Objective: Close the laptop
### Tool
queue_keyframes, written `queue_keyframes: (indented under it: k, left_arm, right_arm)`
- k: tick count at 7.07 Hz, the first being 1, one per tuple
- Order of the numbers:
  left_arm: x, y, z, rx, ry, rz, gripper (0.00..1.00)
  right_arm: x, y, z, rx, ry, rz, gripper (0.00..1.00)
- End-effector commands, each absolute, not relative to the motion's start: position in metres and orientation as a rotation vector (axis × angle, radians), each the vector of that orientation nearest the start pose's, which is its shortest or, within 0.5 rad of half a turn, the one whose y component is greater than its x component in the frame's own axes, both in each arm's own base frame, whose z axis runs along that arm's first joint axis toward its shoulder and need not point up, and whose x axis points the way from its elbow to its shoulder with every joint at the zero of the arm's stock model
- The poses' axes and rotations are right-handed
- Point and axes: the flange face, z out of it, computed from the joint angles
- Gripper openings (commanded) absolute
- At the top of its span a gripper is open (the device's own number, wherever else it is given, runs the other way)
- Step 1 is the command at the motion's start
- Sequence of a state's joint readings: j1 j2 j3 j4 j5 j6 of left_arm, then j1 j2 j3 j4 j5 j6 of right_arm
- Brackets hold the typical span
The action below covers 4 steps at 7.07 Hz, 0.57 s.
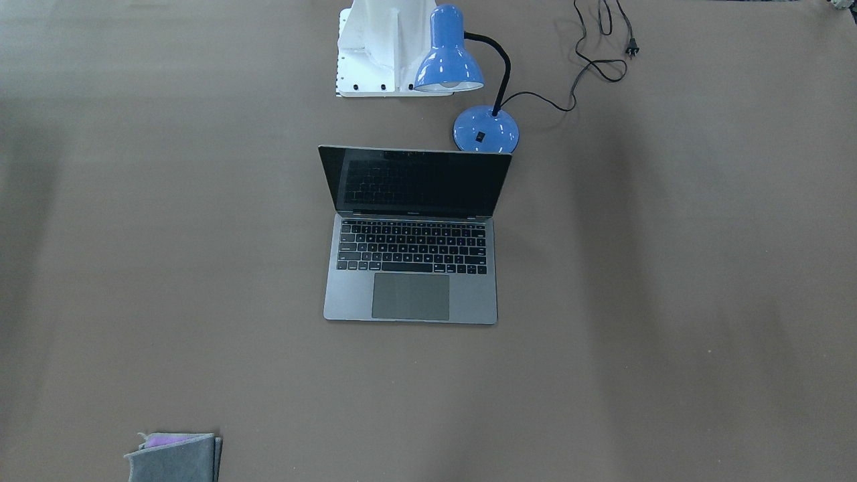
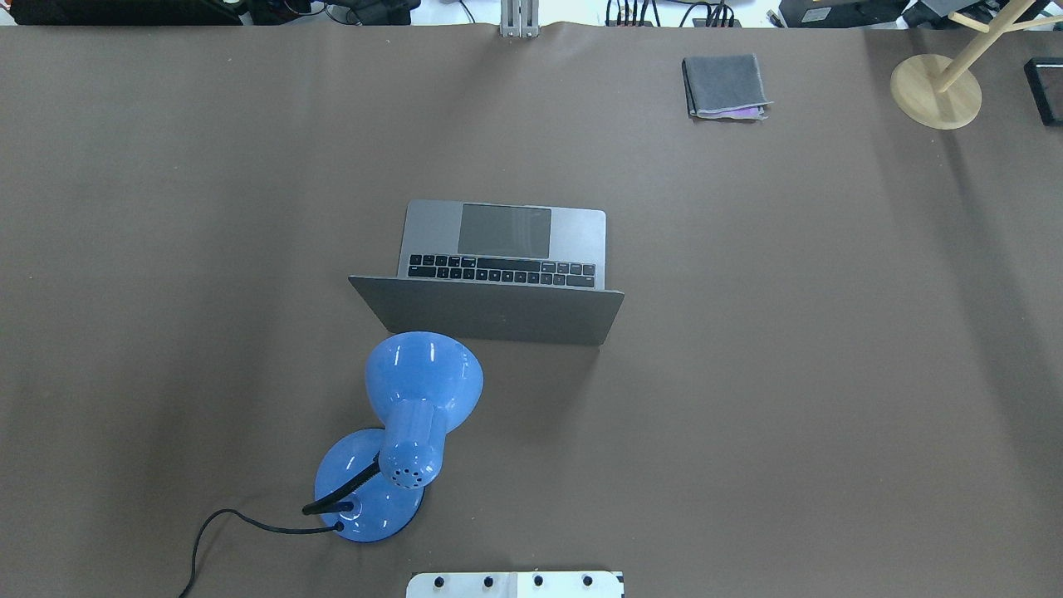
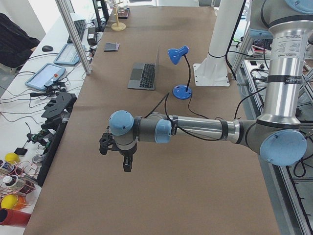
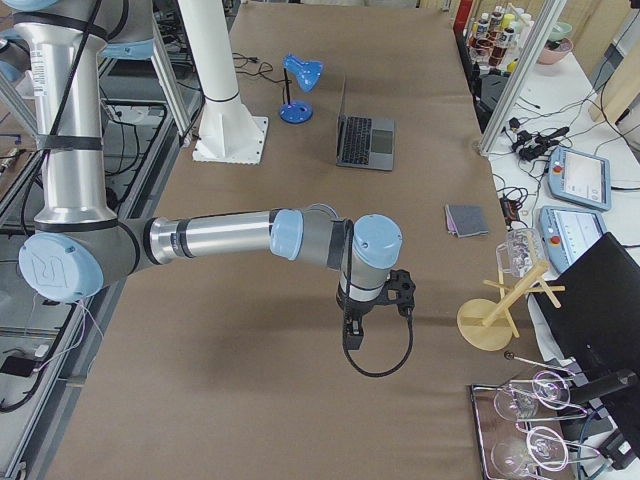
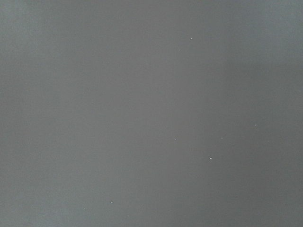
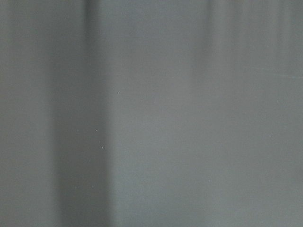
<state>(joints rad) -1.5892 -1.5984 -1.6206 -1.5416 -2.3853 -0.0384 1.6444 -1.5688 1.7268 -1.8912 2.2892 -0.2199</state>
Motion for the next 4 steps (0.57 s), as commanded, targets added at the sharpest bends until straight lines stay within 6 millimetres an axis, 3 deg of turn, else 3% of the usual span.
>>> queue_keyframes:
  k: [1, 4]
  left_arm:
    - [-0.0715, -0.5006, 0.6211, 0.041, 0.816, -0.034, 0.98]
    - [-0.0715, -0.4997, 0.622, 0.037, 0.816, -0.038, 0.98]
  right_arm:
    - [0.1023, -0.4702, 0.6134, -0.043, -0.735, -0.081, 1.0]
    - [0.1021, -0.4717, 0.6116, -0.04, -0.739, -0.08, 1.0]
